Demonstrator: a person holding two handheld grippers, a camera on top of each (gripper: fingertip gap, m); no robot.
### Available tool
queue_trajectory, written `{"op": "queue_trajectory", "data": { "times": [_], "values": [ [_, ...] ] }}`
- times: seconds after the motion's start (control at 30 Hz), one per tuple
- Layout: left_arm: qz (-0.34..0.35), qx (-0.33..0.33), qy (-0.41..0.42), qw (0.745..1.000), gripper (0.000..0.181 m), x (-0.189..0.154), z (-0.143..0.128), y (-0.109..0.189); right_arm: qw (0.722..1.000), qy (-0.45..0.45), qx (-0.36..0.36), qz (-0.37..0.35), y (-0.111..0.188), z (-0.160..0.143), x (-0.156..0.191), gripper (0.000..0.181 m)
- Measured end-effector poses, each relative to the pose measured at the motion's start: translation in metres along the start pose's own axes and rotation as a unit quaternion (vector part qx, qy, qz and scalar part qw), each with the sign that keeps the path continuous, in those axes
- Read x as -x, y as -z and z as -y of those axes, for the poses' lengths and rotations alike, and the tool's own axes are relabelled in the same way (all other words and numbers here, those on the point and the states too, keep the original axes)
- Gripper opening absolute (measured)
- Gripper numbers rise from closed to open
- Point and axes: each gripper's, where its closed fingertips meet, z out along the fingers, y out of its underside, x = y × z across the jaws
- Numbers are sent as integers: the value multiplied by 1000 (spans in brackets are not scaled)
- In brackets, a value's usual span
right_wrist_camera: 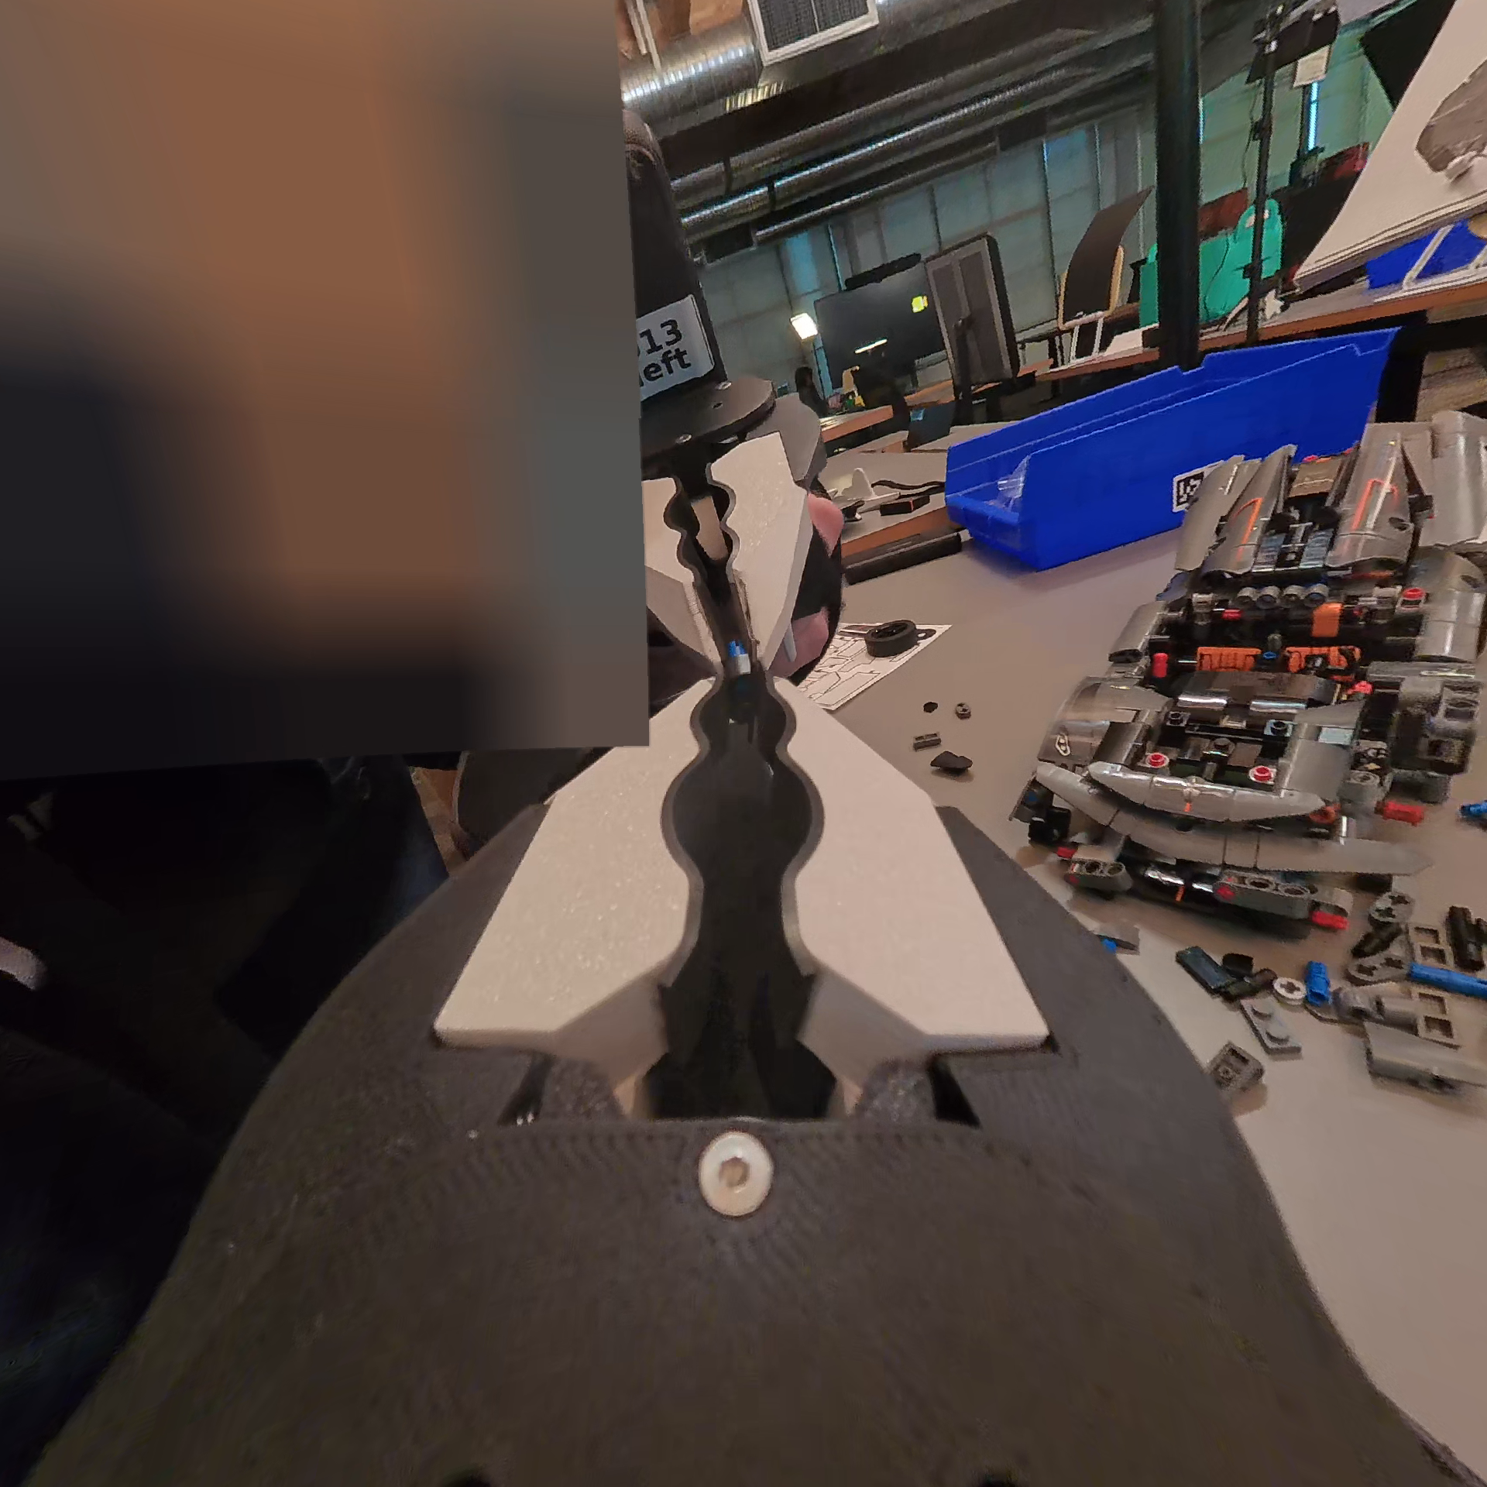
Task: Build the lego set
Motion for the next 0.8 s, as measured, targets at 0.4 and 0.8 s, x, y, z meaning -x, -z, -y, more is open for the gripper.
{"op": "queue_trajectory", "data": {
  "times": [0.4,0.8],
  "values": [
    [-10,-4,25,1000,0,16,-3,-13,1000,-20,-3,-14,12,1,-19,4],
    [51,-26,14,998,2,56,19,28,996,-61,-58,-13,45,19,-36,4]
  ]
}}
